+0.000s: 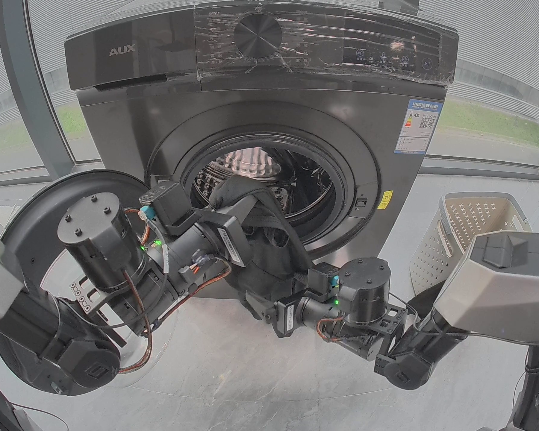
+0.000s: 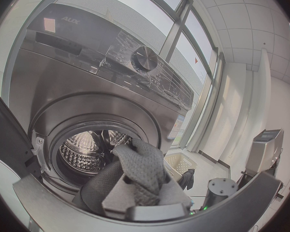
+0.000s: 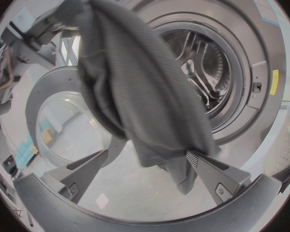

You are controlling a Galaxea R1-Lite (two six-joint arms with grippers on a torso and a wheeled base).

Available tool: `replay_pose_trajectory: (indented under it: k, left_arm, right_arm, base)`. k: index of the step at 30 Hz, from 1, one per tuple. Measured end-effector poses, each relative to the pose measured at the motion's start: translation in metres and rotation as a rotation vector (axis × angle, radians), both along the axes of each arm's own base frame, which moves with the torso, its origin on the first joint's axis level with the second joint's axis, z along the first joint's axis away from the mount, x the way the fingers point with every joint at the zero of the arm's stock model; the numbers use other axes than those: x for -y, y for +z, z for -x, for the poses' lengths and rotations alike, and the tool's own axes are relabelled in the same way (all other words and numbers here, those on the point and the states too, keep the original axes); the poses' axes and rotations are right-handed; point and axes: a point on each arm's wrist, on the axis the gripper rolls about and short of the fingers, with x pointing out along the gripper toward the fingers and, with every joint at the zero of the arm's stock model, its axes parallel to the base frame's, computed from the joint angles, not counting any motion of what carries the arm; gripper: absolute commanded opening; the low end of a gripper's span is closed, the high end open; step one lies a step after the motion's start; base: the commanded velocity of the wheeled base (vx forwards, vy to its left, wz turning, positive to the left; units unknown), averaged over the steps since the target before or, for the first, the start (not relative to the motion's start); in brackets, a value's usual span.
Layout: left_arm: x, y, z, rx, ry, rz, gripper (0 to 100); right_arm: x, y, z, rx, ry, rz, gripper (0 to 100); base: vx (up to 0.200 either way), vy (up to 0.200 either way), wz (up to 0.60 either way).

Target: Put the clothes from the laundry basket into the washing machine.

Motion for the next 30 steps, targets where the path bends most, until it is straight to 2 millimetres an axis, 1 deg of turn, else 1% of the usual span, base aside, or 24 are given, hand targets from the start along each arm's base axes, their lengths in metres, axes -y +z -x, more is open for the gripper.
replay_pose_trajectory:
  k: [2, 10, 11, 16, 20, 24, 30]
  left_arm:
    - [0.0, 0.001, 0.001, 0.001, -0.004, 0.004, 0]
    - [0.005, 0.002, 0.008, 0.002, -0.032, 0.015, 0]
    - [0.005, 0.002, 0.009, 0.002, -0.035, 0.016, 0]
    - [0.005, 0.0, 0.01, -0.003, -0.037, 0.013, 0]
    - [0.003, -0.003, 0.008, -0.011, -0.027, 0.006, 0]
    - [-0.002, -0.007, 0.005, -0.022, -0.01, -0.004, 0]
    - [-0.009, -0.011, -0.002, -0.025, 0.018, -0.007, 0]
  right_arm:
    - [0.002, -0.001, -0.008, 0.009, -0.023, 0.003, 100]
    - [0.0, -0.001, -0.023, 0.036, -0.074, -0.011, 100]
    - [-0.001, -0.001, -0.025, 0.038, -0.078, -0.013, 0]
    - [-0.002, -0.003, -0.027, 0.045, -0.084, -0.017, 0]
    - [0.0, -0.004, -0.025, 0.039, -0.084, -0.01, 0]
    - [0.002, -0.003, -0.017, 0.03, -0.073, 0.001, 0]
    - [0.008, 0.008, -0.001, 0.026, -0.051, 0.003, 0]
  base:
    - [0.0, 0.0, 0.0]
    - [0.0, 0.0, 0.0]
    - [0.0, 0.0, 0.0]
    - [0.0, 0.0, 0.0]
    - [0.0, 0.0, 0.0]
    - [0.0, 0.0, 0.0]
    - [0.0, 0.0, 0.0]
